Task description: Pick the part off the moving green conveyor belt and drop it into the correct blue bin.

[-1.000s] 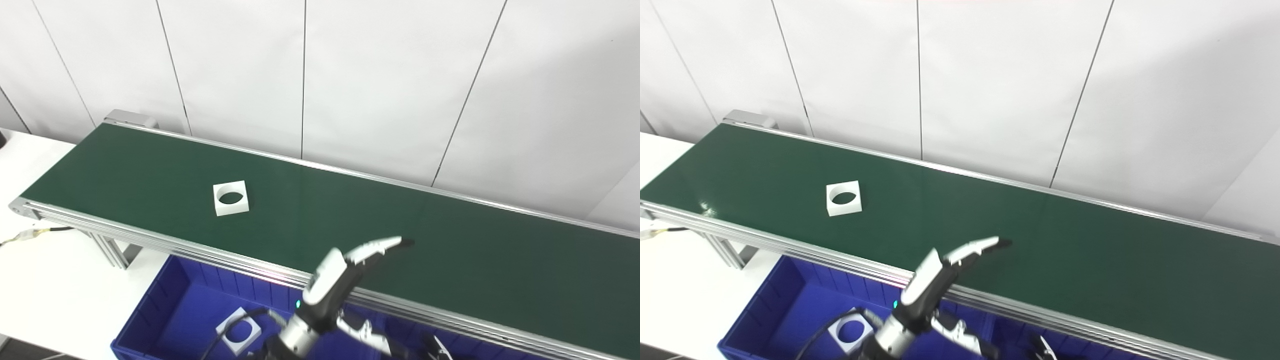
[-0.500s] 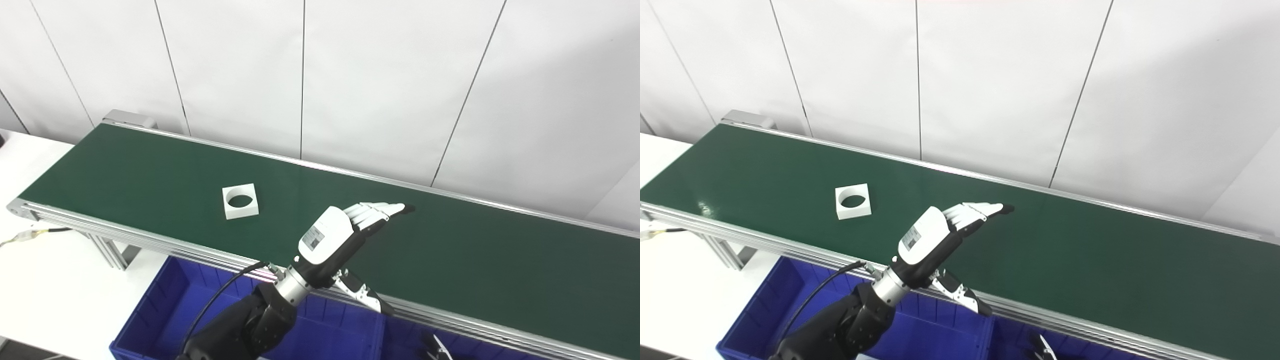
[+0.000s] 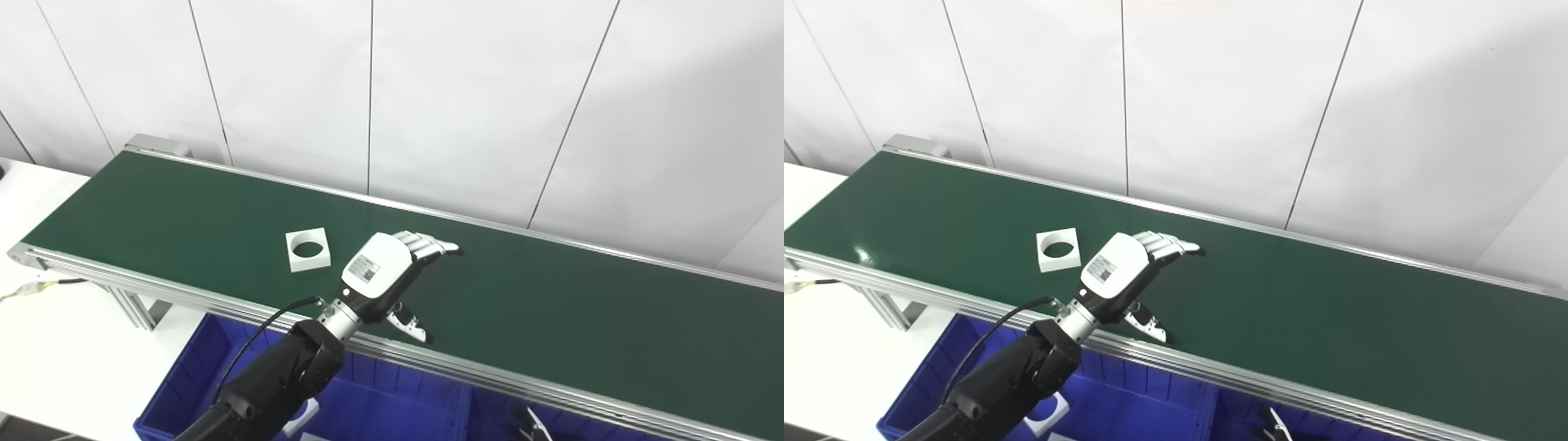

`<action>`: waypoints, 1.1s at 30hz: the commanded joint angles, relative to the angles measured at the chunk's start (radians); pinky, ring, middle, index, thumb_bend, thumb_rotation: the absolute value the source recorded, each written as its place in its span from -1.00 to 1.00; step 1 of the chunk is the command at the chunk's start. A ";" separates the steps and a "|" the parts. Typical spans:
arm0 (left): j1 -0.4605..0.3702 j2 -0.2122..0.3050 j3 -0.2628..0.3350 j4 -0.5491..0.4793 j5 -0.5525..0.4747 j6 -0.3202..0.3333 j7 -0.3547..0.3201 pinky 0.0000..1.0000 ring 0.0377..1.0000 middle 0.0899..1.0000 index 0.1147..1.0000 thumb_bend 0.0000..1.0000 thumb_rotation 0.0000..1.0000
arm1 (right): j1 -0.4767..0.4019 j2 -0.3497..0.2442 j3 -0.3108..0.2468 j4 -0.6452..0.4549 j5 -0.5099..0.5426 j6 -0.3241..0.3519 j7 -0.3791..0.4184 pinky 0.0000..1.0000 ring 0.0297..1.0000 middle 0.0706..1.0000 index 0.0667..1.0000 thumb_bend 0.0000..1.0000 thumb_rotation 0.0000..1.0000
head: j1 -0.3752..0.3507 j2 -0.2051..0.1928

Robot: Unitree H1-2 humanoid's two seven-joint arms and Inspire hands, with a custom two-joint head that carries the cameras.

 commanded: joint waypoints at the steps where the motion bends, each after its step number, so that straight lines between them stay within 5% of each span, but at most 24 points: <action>1: -0.061 0.016 0.015 -0.002 0.005 0.026 0.013 0.38 0.45 0.44 0.43 1.00 -0.70 | -0.012 -0.003 0.004 -0.018 -0.004 -0.053 -0.017 0.55 0.66 0.83 0.79 0.71 0.79 | -0.001 0.000; 14: -0.148 0.052 0.015 0.039 0.009 0.152 -0.038 0.34 0.43 0.47 0.43 1.00 -0.64 | -0.014 -0.010 0.021 -0.020 -0.007 -0.053 -0.032 0.54 0.64 0.82 0.78 0.68 0.76 | -0.011 -0.005; 25: -0.194 0.057 0.005 0.014 -0.003 0.264 -0.229 0.42 0.51 0.54 0.51 1.00 -0.60 | -0.011 -0.012 0.029 -0.022 -0.012 -0.053 -0.042 0.55 0.64 0.81 0.79 0.71 0.75 | -0.017 -0.004; 33: -0.208 0.045 0.028 -0.012 -0.019 0.335 -0.292 0.36 0.47 0.52 0.51 1.00 -0.59 | -0.012 -0.014 0.041 -0.023 -0.020 -0.053 -0.060 0.52 0.63 0.82 0.78 0.68 0.75 | -0.019 -0.004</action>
